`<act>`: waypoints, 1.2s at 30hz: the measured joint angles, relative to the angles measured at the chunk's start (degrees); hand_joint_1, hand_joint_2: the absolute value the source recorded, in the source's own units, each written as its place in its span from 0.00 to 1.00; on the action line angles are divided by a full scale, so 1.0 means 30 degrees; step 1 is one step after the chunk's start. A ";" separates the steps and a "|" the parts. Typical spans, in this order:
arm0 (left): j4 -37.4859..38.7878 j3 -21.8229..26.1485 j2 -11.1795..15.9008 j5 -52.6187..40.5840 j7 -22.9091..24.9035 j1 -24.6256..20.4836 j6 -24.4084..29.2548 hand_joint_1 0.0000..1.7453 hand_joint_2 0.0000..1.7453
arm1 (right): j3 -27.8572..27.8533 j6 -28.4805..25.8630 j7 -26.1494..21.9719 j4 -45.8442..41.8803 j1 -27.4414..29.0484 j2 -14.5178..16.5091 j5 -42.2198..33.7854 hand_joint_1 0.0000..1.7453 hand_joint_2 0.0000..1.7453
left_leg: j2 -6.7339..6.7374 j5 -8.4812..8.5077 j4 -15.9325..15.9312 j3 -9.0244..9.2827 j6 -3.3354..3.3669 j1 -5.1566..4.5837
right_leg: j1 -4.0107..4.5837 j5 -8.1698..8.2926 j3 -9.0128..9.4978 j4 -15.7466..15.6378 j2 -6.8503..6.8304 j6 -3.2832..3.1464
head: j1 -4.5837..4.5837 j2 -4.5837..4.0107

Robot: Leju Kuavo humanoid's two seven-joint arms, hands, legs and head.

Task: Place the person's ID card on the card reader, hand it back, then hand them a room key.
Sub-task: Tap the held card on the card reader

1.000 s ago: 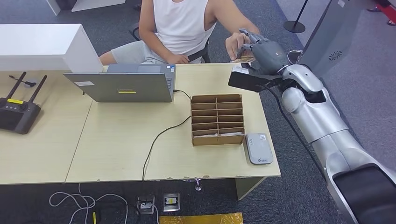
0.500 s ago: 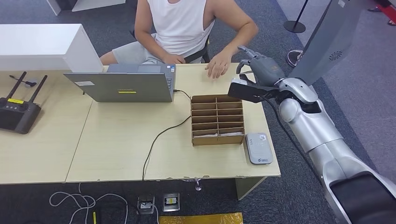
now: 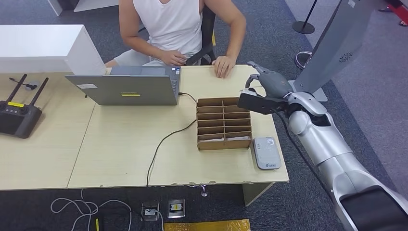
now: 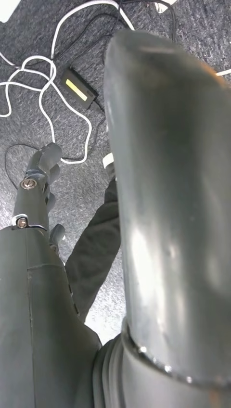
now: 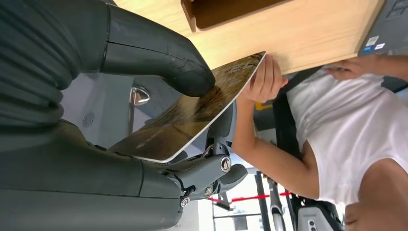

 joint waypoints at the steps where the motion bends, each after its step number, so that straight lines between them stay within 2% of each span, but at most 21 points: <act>1: 0.0000 0.0000 0.0000 0.0100 0.0000 0.0022 0.0031 0.00 0.00 | -0.0097 0.0297 0.0091 -0.0126 0.0060 -0.0124 -0.0182 1.00 1.00 | 0.0000 0.0000 0.0001 0.0002 0.0000 0.0000 | 0.0000 0.0000 -0.0001 -0.0001 0.0000 0.0000 | -0.0002 0.0000; 7: 0.0000 0.0000 0.0015 0.0701 0.0148 0.0188 0.0057 0.00 0.00 | -0.1059 0.2202 0.1192 -0.1184 0.0430 -0.1538 -0.2152 1.00 1.00 | -0.0012 -0.0001 0.0019 0.0011 0.0002 -0.0003 | -0.0002 0.0000 0.0002 -0.0009 -0.0012 0.0000 | -0.0003 0.0000; 13: 0.0000 0.0024 0.0237 0.1144 0.0519 0.0355 0.0085 0.00 0.00 | -0.3054 0.3919 0.3200 -0.2959 0.1647 -0.4499 -0.4463 1.00 1.00 | -0.0016 -0.0021 0.0038 0.0003 -0.0002 -0.0004 | -0.0004 0.0000 0.0011 -0.0019 -0.0013 0.0001 | -0.0002 0.0000; 16: 0.0000 0.0049 0.0322 0.1240 0.0525 0.0394 0.0182 0.00 0.00 | -0.4147 0.4767 0.4036 -0.4148 0.2970 -0.5875 -0.4662 1.00 1.00 | -0.0014 -0.0035 0.0037 -0.0004 -0.0001 -0.0004 | -0.0005 -0.0001 0.0012 -0.0021 -0.0014 0.0002 | 0.0000 0.0000; 19: 0.0000 0.0056 0.0353 0.1253 0.0525 0.0392 0.0279 0.00 0.00 | -0.5037 0.5418 0.4811 -0.5436 0.4431 -0.6802 -0.4447 1.00 1.00 | 0.0000 -0.0039 0.0033 -0.0009 -0.0001 -0.0002 | -0.0003 -0.0001 0.0009 -0.0020 -0.0009 0.0002 | -0.0005 0.0000; 27: 0.0005 0.0051 0.0390 0.1198 0.0610 0.0356 0.0297 0.00 0.00 | -0.6024 0.6597 0.5951 -0.7922 0.6887 -0.7772 -0.4206 1.00 1.00 | 0.0010 -0.0036 0.0028 0.0002 -0.0005 0.0014 | 0.0012 -0.0001 0.0010 -0.0012 -0.0004 0.0001 | -0.0005 0.0000; 32: 0.0007 0.0044 0.0479 0.0933 0.0678 0.0336 0.0262 0.00 0.00 | -0.5984 0.6988 0.6222 -0.8929 0.8112 -0.7812 -0.3903 1.00 1.00 | 0.0009 -0.0035 0.0027 -0.0004 -0.0005 0.0013 | 0.0012 -0.0001 0.0016 -0.0011 -0.0004 0.0001 | -0.0002 0.0000; 36: 0.0007 0.0044 0.0495 0.0714 0.0678 0.0294 0.0264 0.00 0.00 | -0.5701 0.6682 0.5982 -0.9195 0.8765 -0.7446 -0.2899 1.00 1.00 | 0.0006 -0.0035 0.0023 -0.0017 -0.0005 0.0013 | 0.0011 -0.0001 0.0016 -0.0009 -0.0006 0.0001 | -0.0004 0.0000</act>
